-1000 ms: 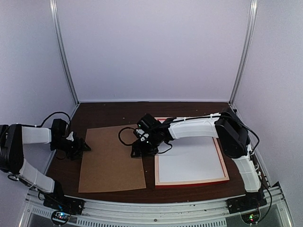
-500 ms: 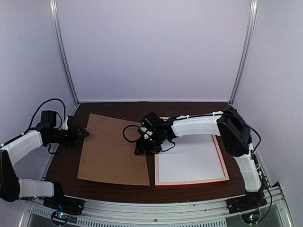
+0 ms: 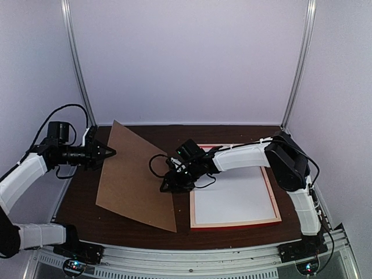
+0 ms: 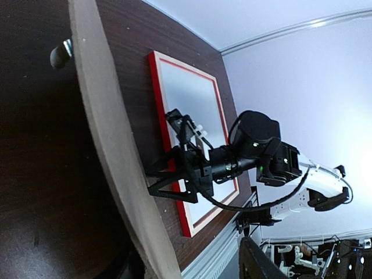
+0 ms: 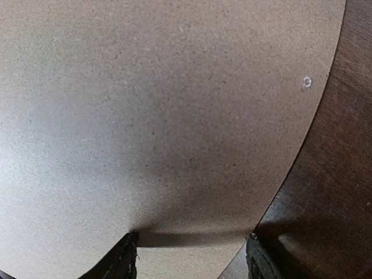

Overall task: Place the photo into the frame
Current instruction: Pick up the backboard from the center of the board, then turn over the backboard.

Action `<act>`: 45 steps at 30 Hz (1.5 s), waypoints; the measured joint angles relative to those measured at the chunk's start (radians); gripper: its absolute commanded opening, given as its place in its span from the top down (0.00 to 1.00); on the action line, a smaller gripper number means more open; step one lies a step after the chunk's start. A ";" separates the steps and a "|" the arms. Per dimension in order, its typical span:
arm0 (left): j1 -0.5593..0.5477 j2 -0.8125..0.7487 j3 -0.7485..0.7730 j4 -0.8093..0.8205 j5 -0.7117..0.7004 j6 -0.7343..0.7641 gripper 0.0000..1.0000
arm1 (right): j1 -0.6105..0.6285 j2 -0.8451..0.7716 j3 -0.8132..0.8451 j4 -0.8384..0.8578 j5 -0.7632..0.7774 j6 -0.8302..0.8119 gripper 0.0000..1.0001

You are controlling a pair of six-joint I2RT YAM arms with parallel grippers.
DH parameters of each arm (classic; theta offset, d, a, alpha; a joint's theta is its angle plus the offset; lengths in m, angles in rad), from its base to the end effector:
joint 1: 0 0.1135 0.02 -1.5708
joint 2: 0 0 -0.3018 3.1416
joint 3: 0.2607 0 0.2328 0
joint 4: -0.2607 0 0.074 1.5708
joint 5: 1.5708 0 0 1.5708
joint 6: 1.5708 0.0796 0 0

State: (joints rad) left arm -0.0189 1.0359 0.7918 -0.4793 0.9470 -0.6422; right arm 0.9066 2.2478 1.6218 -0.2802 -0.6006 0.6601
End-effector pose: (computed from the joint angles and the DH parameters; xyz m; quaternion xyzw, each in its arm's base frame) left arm 0.1880 -0.0682 0.2972 -0.0703 0.8297 -0.5119 0.2112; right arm 0.2806 0.4314 0.1556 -0.2068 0.8843 0.4180 0.0235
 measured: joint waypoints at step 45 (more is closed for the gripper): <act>-0.642 0.365 0.512 -0.031 -0.175 0.056 0.29 | -0.193 -0.428 -0.042 0.088 -0.132 0.176 0.23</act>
State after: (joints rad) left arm -0.6605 1.4010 1.3041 -0.5106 0.7723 -0.5858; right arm 0.7139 1.8194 1.5799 -0.1921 -0.7330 0.8360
